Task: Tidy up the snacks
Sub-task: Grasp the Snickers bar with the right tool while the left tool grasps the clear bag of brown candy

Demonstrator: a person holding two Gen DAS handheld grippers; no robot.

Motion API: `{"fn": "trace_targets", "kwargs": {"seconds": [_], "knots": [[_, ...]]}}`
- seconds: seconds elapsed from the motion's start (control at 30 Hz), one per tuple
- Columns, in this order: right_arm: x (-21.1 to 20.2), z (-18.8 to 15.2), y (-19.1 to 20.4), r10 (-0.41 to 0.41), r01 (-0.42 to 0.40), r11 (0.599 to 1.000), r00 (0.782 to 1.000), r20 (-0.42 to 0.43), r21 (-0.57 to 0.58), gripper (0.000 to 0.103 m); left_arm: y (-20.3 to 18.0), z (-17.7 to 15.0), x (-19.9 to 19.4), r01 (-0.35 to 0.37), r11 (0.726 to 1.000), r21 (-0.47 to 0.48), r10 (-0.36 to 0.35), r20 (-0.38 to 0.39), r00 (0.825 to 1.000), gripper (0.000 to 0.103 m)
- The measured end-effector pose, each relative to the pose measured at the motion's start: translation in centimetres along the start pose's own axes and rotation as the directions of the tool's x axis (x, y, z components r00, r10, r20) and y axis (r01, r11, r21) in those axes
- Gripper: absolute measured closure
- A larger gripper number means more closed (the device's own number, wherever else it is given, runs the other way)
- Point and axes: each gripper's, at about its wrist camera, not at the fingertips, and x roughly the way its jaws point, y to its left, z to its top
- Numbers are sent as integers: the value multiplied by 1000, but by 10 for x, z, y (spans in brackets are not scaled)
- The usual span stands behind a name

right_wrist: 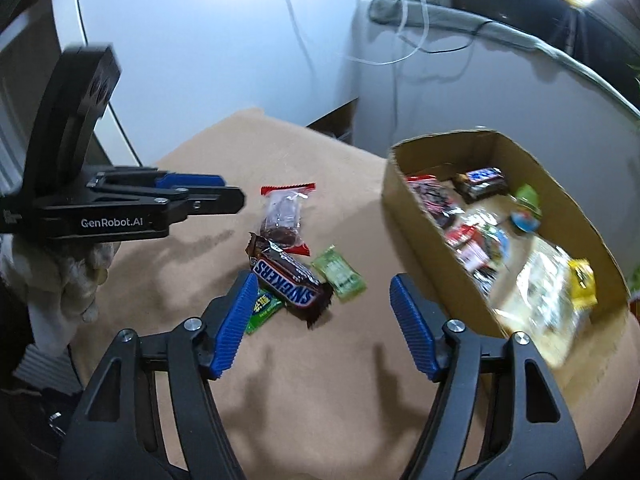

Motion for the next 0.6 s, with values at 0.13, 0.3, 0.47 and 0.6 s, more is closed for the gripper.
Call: {"fn": "trace_targets", "kwargs": {"seconds": [0.13, 0.3, 0.47, 0.6], "knots": [[20, 2, 6, 21, -22, 999, 999, -28, -49, 32, 4, 5, 14, 30, 999, -36, -31, -35, 999, 53], [38, 1, 14, 44, -48, 995, 998, -51, -86, 32, 6, 12, 35, 48, 997, -63, -53, -82, 995, 53], [54, 0, 21, 50, -59, 991, 996, -80, -120, 34, 4, 15, 49, 55, 996, -67, -63, -117, 991, 53], [63, -1, 24, 70, -82, 989, 992, -104, -120, 45, 5, 16, 57, 55, 996, -73, -64, -133, 989, 53]]}}
